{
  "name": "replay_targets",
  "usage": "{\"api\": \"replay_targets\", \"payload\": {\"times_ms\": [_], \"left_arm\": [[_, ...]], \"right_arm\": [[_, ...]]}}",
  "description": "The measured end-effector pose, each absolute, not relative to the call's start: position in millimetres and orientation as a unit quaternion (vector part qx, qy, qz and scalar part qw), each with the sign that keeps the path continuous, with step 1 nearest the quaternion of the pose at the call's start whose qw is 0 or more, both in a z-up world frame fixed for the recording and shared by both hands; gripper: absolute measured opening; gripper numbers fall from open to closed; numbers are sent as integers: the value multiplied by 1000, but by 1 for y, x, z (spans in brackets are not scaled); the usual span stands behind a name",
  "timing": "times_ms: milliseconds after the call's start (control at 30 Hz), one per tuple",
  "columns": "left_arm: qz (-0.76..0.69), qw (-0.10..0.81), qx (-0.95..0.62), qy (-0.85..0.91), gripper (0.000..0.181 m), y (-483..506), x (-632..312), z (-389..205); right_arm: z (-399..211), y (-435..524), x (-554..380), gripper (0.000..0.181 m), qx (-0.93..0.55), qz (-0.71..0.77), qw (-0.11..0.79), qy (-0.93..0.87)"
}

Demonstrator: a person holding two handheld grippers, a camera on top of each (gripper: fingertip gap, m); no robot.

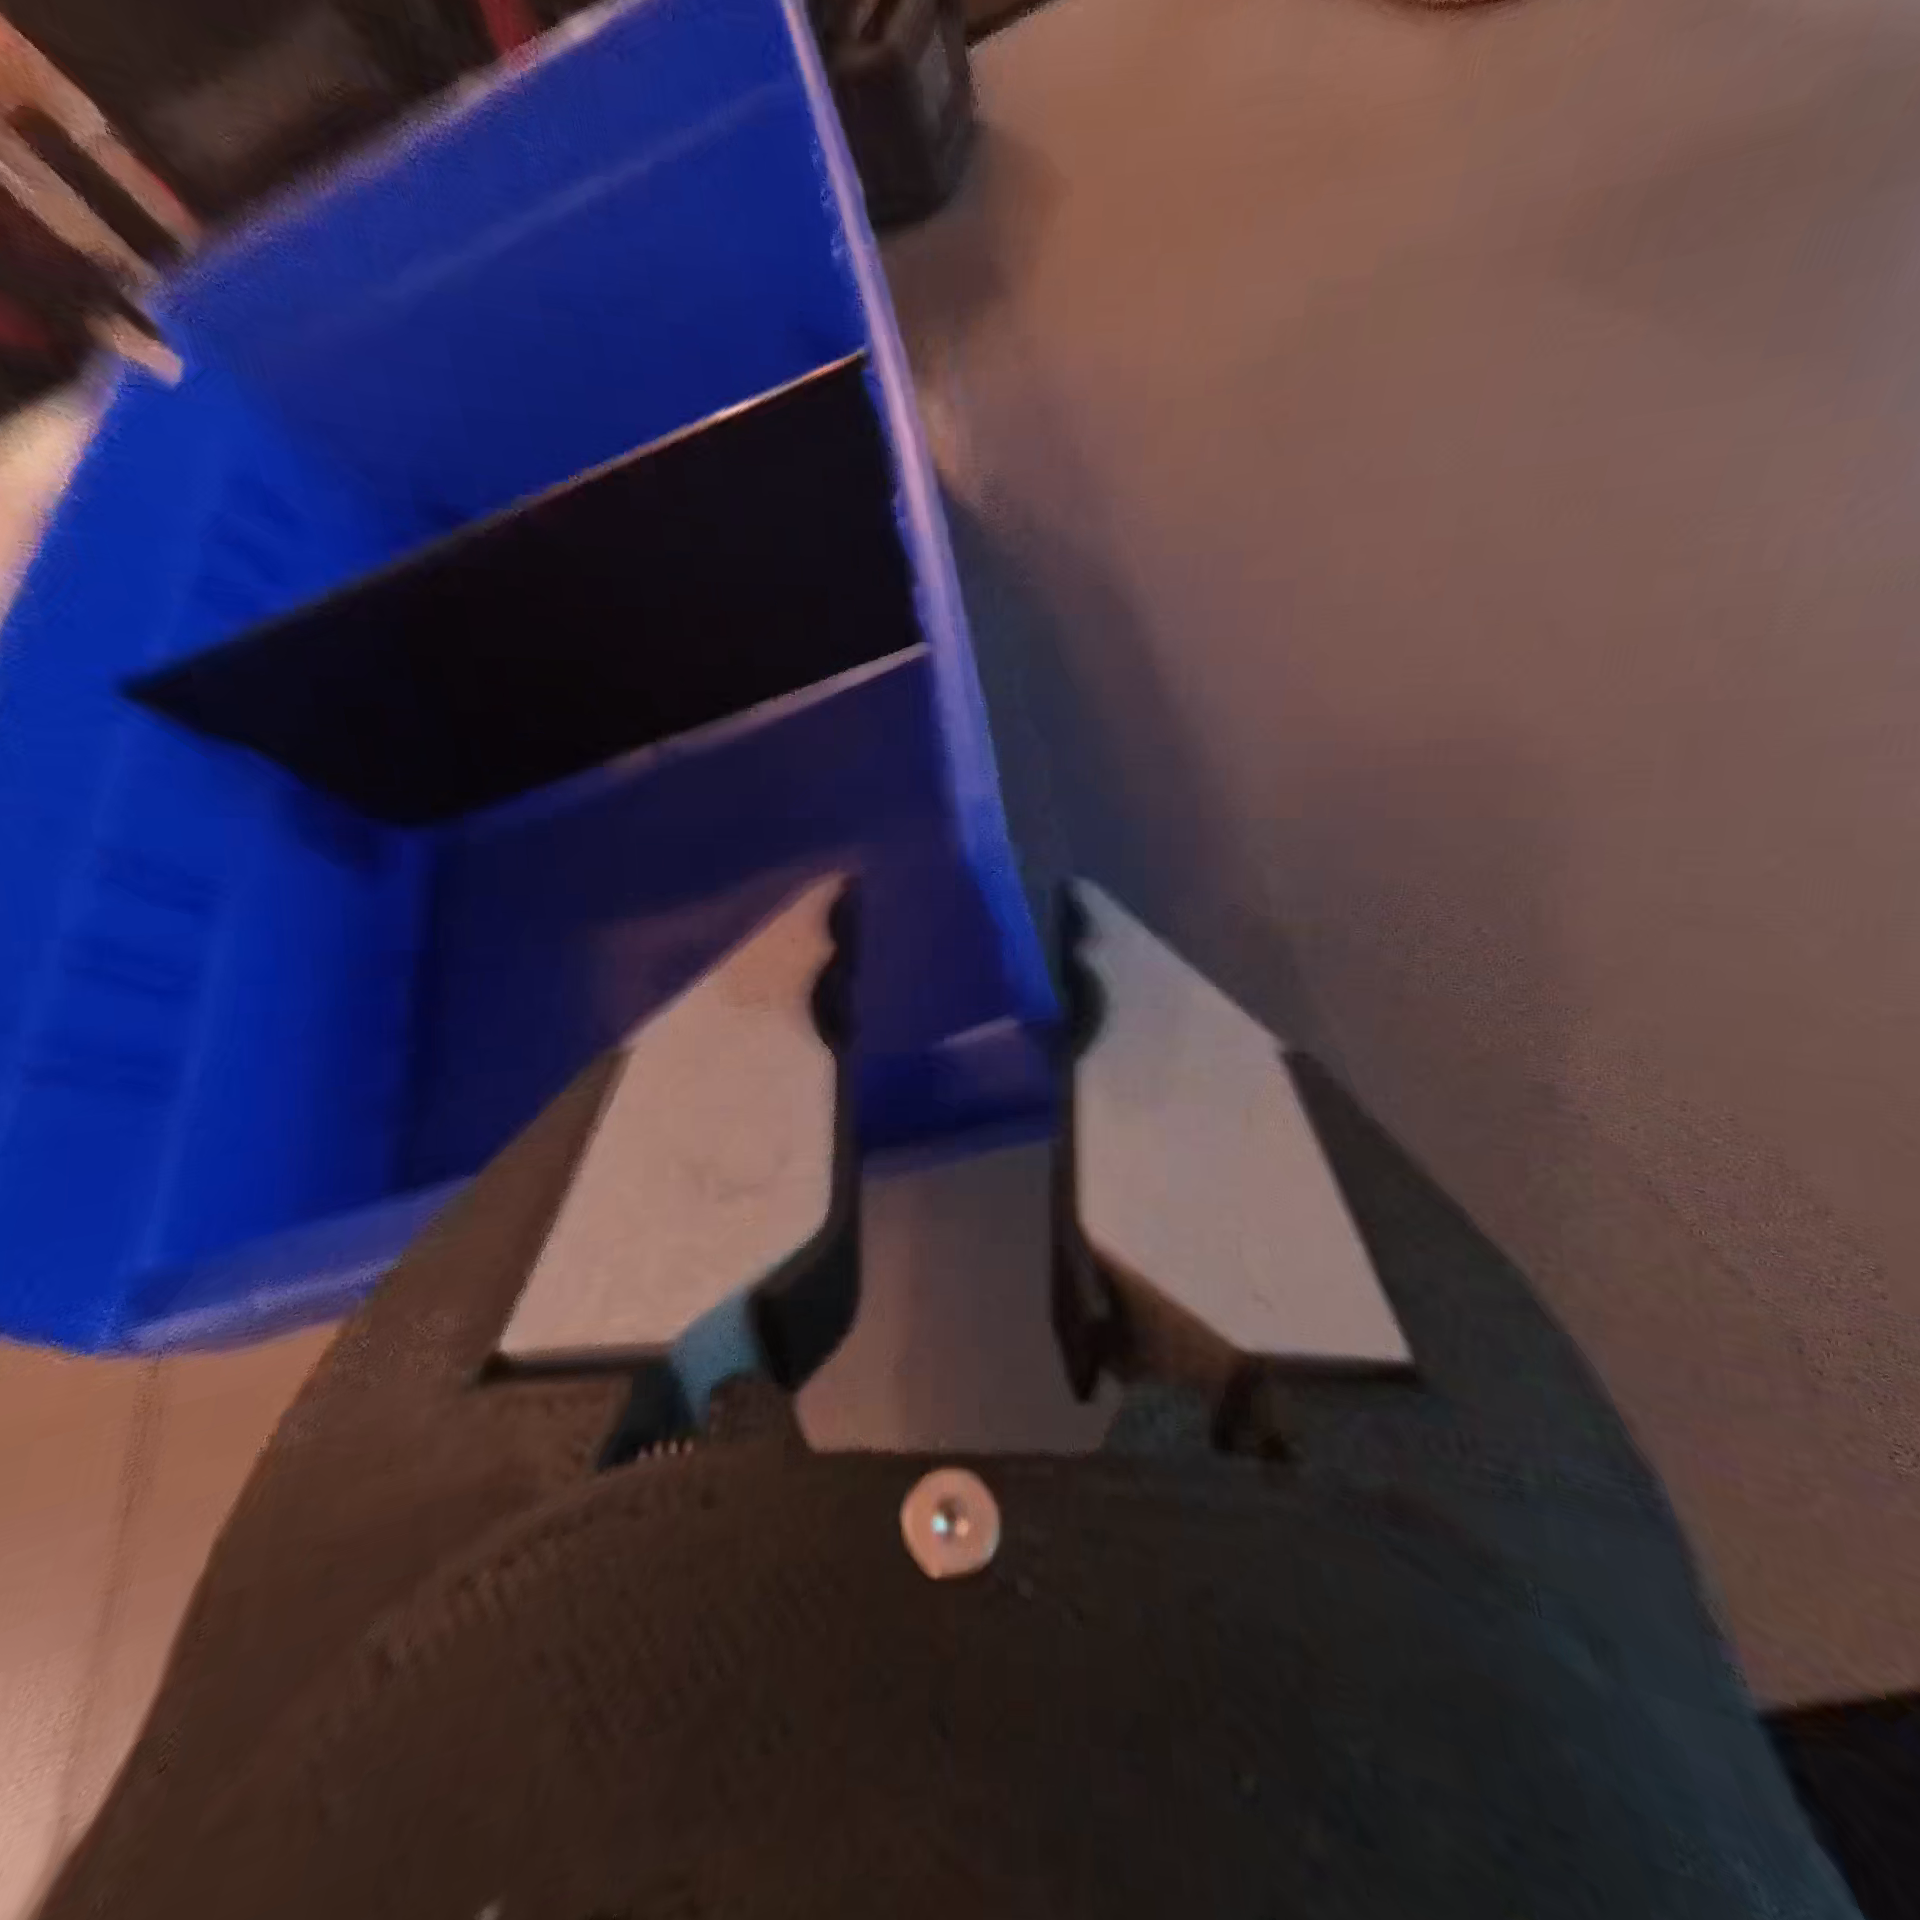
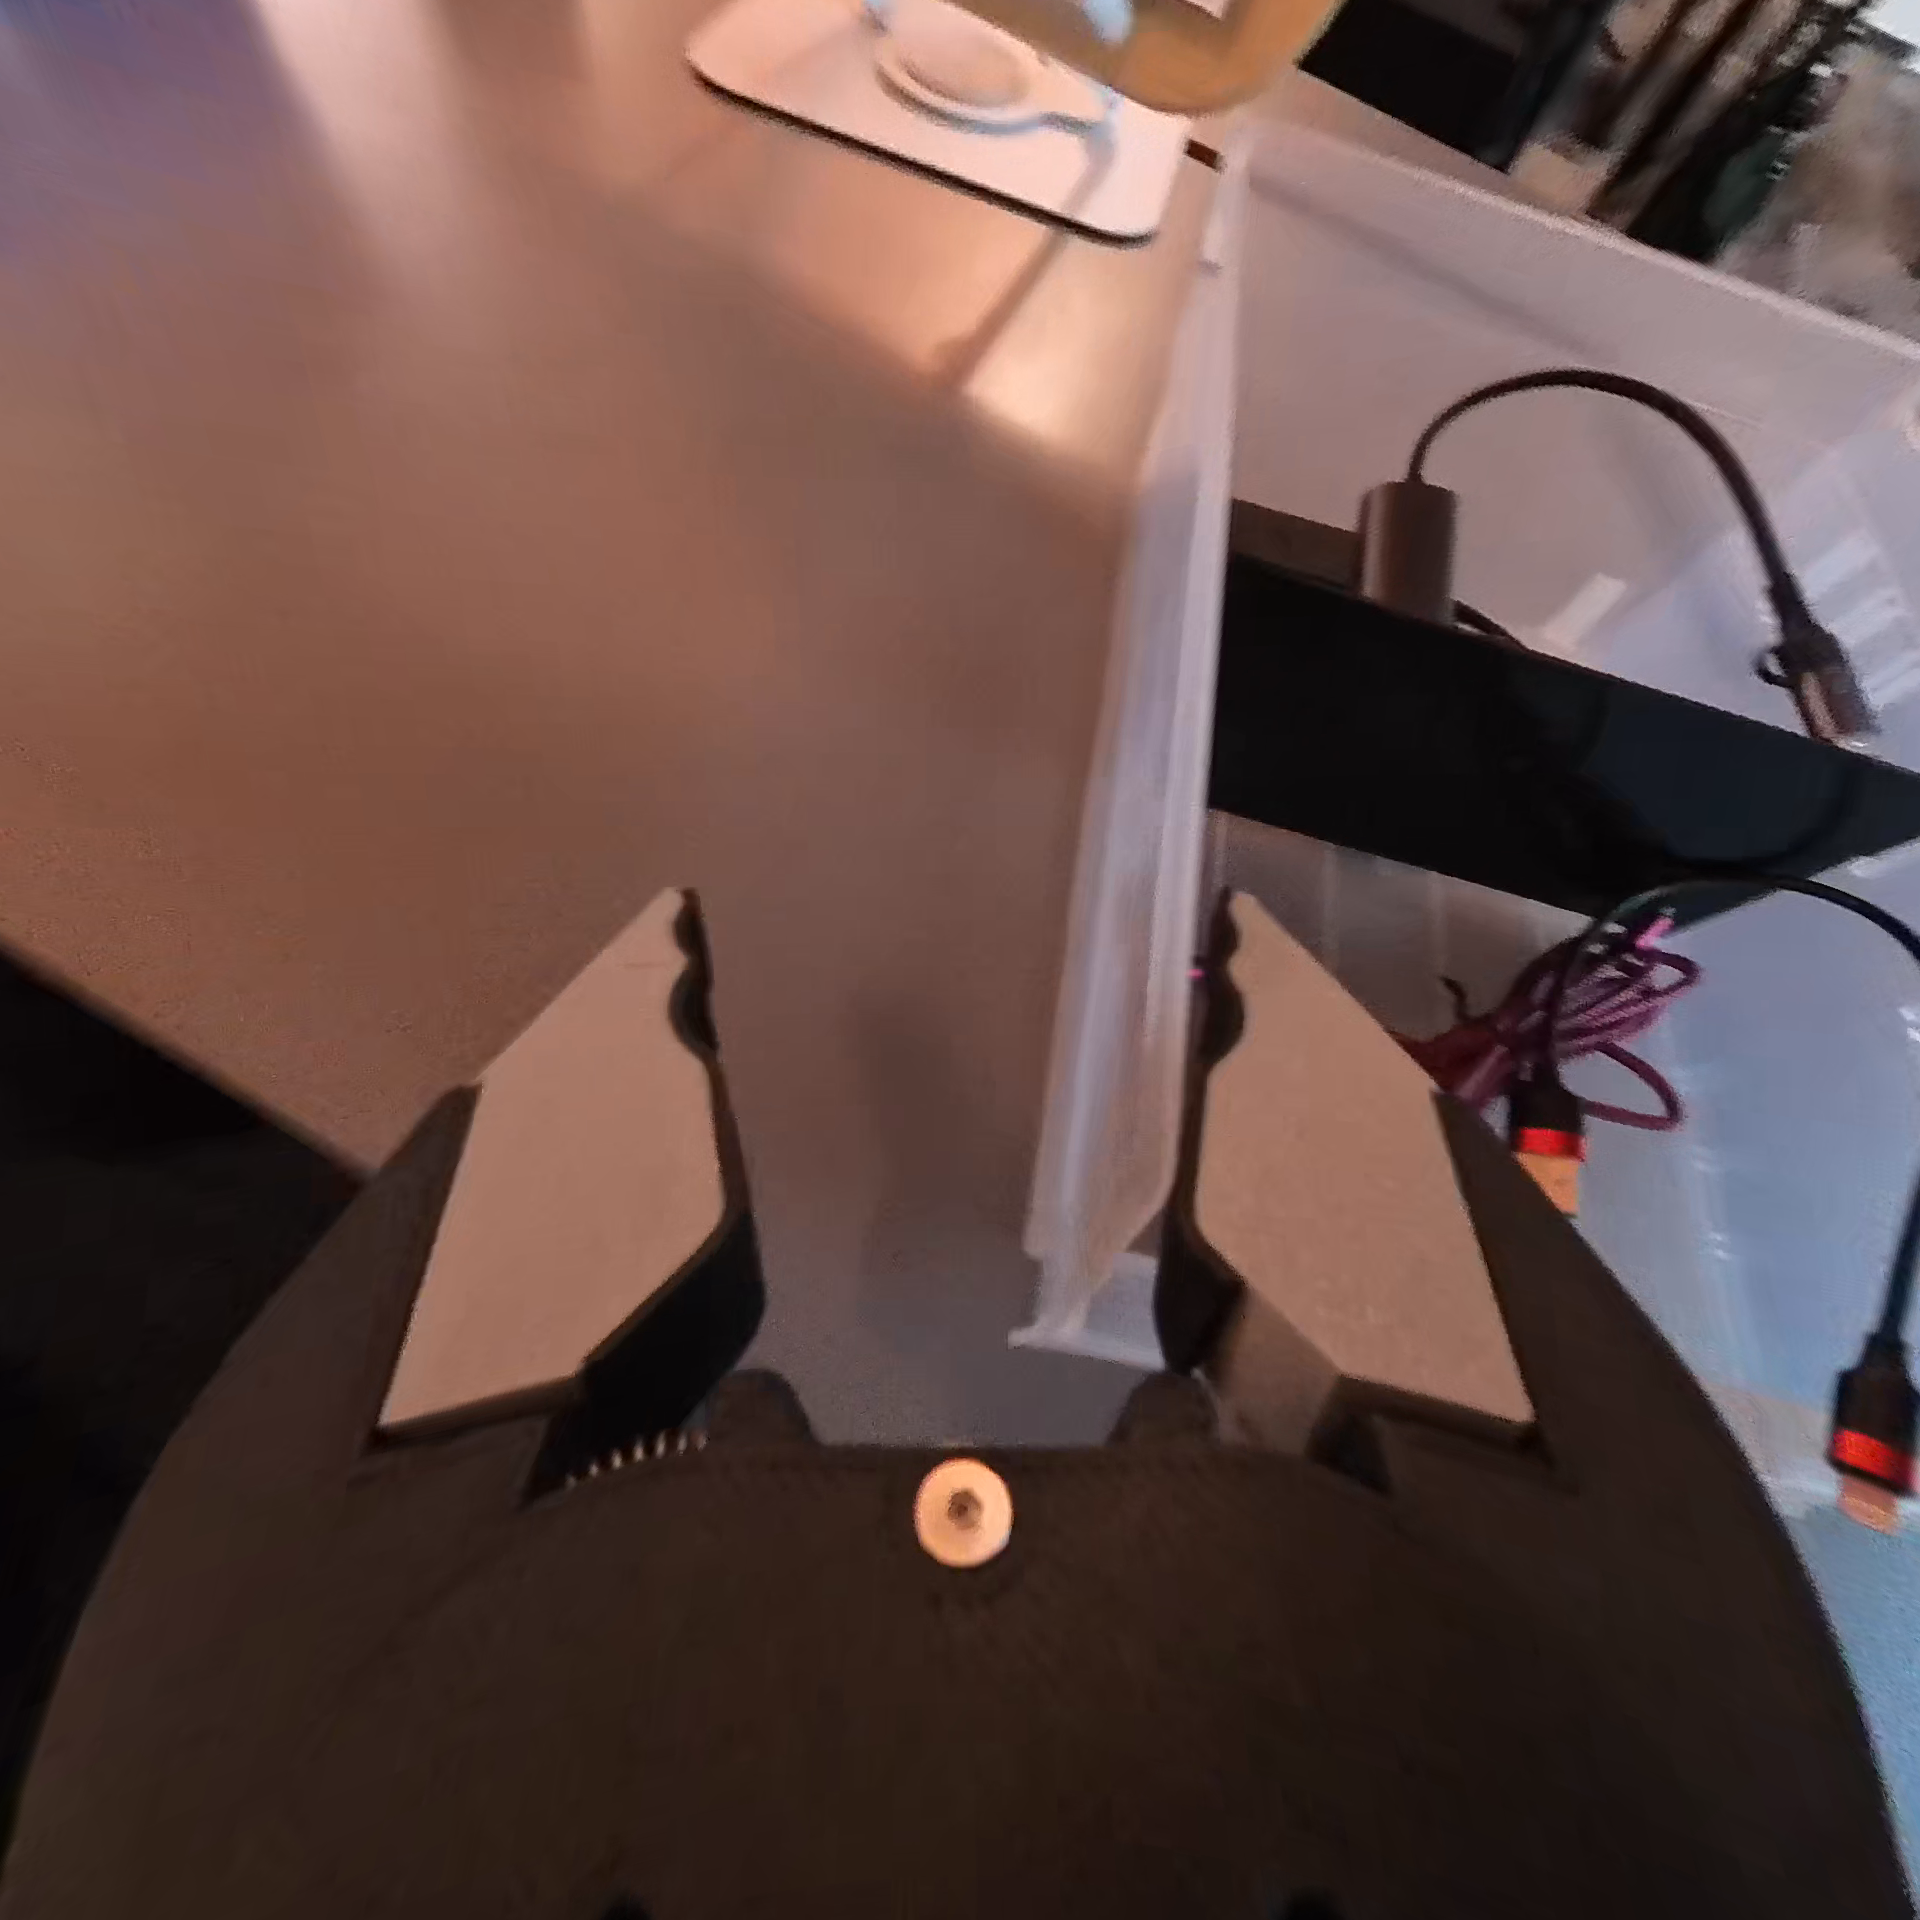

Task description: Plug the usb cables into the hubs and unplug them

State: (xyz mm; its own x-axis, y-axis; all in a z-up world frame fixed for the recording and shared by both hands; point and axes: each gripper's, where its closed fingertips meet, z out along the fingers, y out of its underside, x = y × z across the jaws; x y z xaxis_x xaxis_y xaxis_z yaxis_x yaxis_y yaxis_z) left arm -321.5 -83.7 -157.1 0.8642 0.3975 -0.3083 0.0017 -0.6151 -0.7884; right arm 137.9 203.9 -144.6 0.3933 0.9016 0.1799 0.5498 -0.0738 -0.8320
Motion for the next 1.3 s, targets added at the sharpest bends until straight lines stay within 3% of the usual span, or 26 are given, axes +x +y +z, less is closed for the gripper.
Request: {"api": "replay_targets", "payload": {"times_ms": [33,100,267,433,733,933,1067,1200,1300], "left_arm": [[262,418,-866,-78,6,-81,-321,-155],[291,398,-867,-74,4,-83,-329,-153],[249,470,-838,-121,3,-104,-342,-111],[261,517,-803,-140,3,-134,-351,-58],[297,587,-746,-103,4,-165,-316,16],[277,610,-737,-92,6,-168,-297,30],[284,602,-743,-73,6,-162,-284,30],[288,605,-741,-48,6,-158,-264,39],[290,610,-737,-24,6,-146,-238,47]], "right_arm": [[-148,214,137,78,-714,174,452,-506],[-145,233,141,5,-721,114,473,-493],[-146,215,112,3,-745,92,463,-471],[-147,153,41,17,-746,137,439,-481],[-146,-22,-172,36,-659,254,396,-587],[-133,-104,-288,36,-629,303,400,-593],[-112,-134,-293,37,-605,329,393,-609],[-77,-126,-240,45,-538,362,414,-638],[-58,-82,-185,36,-533,354,430,-637]]}}
